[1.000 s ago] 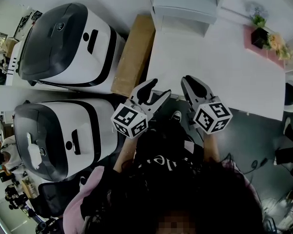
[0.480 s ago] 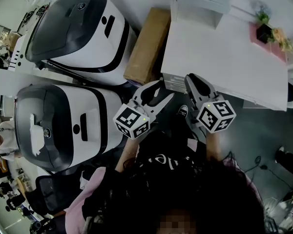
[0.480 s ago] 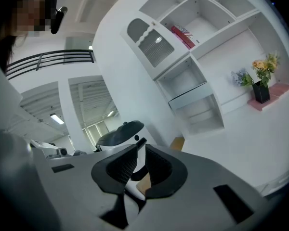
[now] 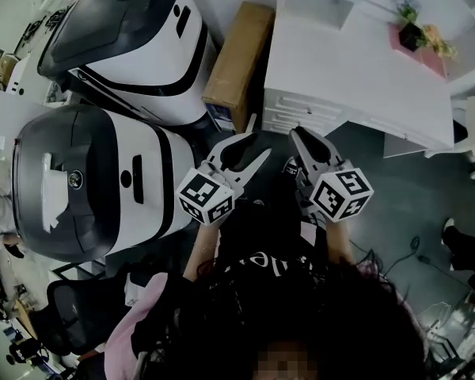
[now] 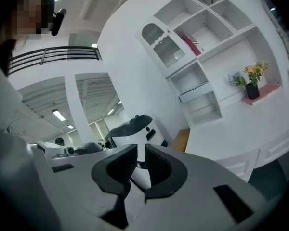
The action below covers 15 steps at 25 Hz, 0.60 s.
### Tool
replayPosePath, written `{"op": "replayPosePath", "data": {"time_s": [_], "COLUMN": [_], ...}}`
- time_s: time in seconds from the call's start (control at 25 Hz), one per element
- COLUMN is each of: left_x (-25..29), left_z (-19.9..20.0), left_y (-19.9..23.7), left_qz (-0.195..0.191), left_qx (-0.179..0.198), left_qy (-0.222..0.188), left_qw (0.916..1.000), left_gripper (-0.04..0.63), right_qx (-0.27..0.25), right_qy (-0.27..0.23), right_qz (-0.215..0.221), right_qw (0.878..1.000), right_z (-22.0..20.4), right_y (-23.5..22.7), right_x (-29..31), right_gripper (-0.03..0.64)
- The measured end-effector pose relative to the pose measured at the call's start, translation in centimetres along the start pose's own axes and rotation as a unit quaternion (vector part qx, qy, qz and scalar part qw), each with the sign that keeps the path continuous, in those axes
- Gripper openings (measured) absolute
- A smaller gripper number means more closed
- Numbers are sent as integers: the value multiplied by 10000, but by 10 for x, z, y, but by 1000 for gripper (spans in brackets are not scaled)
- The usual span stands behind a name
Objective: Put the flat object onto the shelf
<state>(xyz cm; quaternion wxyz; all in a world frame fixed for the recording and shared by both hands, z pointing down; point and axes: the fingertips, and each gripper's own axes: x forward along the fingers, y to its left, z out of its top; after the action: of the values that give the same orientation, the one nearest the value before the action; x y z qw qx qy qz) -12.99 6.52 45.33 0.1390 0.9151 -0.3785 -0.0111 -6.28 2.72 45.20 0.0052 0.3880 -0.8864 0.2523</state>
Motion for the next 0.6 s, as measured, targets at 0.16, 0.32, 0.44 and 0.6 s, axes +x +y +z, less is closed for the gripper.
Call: {"op": "replayPosePath", "data": {"time_s": [0.16,0.32,0.44,0.6], "left_x": [-23,-36,-41,-40], "left_z": [-6,-8,-9,-6], "left_y": [-25,-42,-51,-61], "left_qz": [-180,-269,-296,-272], "left_qx": [-22,28,62,102], "left_qy": [-55,-61,-51,-103], "left_qw": [9998,9996,9995,9995], "left_gripper": [143,116,90,71], "right_qx": [-51,-143,-187,-191], "right_qy": [10,5,-9,-57], "right_qz": [-32,-26,-28,6], "right_qw": [10000,9999,9998,9998], "right_z": [-14,-19,-21,-22], "right_y": [28,46,53,53], "right_x": [-23,-38,-49,-66], "right_gripper": [79,80,80,79]}}
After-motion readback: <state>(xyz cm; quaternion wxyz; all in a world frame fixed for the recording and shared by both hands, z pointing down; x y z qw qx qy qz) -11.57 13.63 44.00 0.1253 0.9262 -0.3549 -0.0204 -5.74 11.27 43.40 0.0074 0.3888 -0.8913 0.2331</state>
